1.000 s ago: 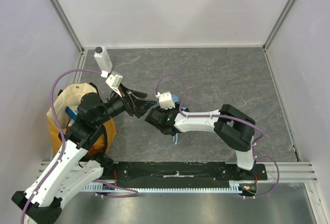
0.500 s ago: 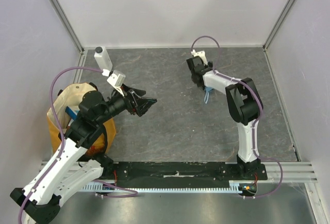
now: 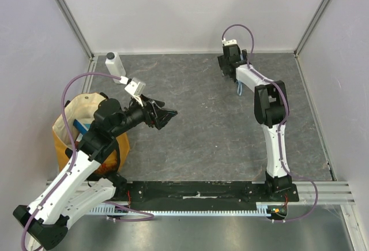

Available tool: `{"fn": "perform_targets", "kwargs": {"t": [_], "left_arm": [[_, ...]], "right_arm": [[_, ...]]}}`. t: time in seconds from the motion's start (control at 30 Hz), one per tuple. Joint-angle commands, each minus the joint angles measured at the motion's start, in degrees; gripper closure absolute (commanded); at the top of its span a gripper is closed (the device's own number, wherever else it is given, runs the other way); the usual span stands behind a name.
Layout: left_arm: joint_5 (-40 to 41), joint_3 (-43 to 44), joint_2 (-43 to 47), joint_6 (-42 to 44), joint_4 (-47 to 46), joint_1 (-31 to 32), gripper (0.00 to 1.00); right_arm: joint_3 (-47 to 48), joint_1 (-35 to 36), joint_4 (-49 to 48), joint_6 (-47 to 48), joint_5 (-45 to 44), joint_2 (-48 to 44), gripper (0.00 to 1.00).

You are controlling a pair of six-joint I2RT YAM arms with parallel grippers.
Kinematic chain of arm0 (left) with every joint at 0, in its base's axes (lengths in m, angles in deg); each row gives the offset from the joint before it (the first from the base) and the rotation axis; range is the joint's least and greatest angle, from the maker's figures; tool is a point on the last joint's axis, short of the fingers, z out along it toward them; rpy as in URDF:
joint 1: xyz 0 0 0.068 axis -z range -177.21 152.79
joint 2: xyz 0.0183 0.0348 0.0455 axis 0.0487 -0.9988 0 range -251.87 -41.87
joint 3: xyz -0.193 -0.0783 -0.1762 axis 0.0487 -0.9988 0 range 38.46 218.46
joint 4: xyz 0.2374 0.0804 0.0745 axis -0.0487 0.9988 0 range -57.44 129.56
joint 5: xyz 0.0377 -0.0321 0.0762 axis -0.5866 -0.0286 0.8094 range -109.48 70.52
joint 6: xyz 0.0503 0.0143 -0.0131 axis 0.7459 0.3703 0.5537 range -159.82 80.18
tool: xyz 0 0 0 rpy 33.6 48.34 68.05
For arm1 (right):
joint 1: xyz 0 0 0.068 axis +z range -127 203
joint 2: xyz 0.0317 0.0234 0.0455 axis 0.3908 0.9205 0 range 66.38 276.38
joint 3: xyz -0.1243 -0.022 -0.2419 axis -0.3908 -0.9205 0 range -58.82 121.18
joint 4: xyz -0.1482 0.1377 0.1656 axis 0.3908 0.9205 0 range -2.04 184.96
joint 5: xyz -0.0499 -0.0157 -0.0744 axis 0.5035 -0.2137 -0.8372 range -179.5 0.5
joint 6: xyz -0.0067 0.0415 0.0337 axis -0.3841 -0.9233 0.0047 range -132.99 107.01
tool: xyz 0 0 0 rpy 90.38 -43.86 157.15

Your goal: Put away the umbrella

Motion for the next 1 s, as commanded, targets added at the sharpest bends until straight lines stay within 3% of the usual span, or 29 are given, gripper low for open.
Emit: {"fn": "perform_targets", "kwargs": {"t": [0.0, 0.13, 0.23, 0.5, 0.7, 0.97], "left_arm": [[0.4, 0.7, -0.2, 1.6, -0.6, 0.1, 0.18], [-0.4, 1.6, -0.9, -1.1, -1.1, 0.2, 0.18], [-1.4, 1.5, -0.4, -4.3, -1.4, 0.1, 0.18], [-4.4, -3.3, 6.1, -9.1, -6.1, 0.1, 0.17], [-4.5, -4.4, 10.4, -10.8, -7.6, 0.1, 0.17], [-6.5, -3.1, 14.3, -11.7, -13.1, 0.1, 0.16]], "right_arm": [[-1.6, 1.6, 2.7, -4.3, 3.3, -9.7, 0.02], [-12.5, 2.5, 4.1, -9.8, 2.0, -24.2, 0.02], [-26.5, 3.7, 4.6, -14.3, 1.9, -38.6, 0.02], [-63.3, 7.5, 5.7, -23.6, 8.0, -85.1, 0.02], [-63.9, 7.5, 16.3, -25.1, 11.2, -113.3, 0.02], [-57.8, 7.5, 17.8, -29.0, 15.7, -125.6, 0.02]]}}
